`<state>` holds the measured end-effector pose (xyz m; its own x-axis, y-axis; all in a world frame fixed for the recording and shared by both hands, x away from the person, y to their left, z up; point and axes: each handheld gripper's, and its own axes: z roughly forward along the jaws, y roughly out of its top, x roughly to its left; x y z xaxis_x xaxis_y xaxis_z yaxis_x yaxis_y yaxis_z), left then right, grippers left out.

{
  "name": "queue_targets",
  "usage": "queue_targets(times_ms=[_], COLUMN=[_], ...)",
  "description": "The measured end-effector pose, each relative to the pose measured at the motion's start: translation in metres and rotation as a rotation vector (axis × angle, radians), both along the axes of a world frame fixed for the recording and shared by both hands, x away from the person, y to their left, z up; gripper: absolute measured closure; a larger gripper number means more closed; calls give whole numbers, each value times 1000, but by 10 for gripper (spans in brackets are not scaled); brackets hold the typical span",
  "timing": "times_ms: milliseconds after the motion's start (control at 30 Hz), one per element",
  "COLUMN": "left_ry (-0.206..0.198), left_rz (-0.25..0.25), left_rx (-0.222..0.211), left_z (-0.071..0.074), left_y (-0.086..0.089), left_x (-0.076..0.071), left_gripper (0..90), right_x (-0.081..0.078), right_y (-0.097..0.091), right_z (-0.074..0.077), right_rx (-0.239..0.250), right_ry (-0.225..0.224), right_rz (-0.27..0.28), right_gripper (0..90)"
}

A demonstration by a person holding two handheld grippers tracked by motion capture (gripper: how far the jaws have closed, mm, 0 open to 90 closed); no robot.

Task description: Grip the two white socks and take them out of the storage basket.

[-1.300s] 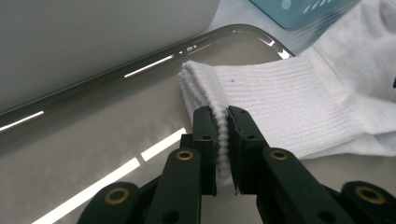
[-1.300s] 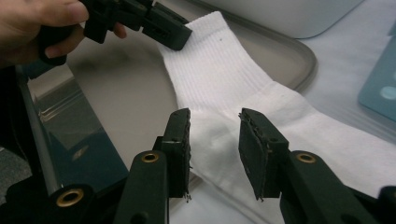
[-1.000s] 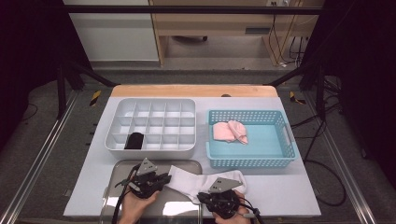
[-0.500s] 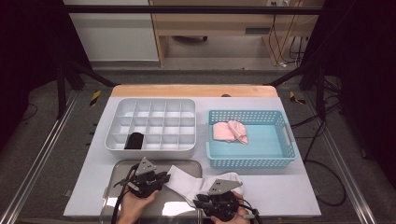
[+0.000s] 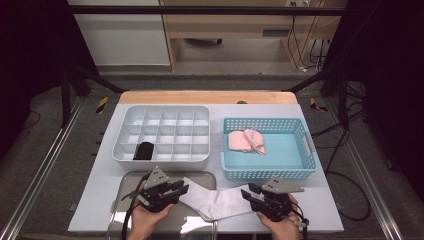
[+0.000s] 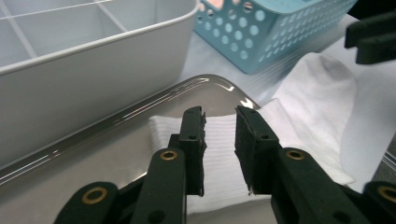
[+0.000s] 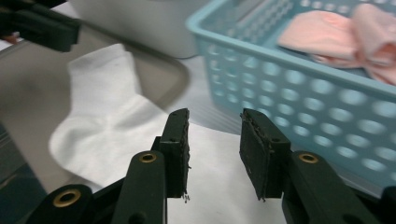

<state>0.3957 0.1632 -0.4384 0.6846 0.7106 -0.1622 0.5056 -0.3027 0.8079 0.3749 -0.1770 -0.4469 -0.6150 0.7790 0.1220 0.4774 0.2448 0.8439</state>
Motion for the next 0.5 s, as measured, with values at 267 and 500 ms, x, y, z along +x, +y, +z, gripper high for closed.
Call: queue_targets(times_ms=[267,500], left_ry=[-21,6], left_rz=[-45,-108], left_rx=[37,62], left_z=[-2,-12], left_y=[-32,-58], left_x=[-6,-8], left_gripper=[790,884], right_x=[3,4], right_y=[-24,-29], right_z=[-7,-17], right_rx=[-22,-46], right_ry=[10,66], right_rz=[-109,-126], right_gripper=[572,574])
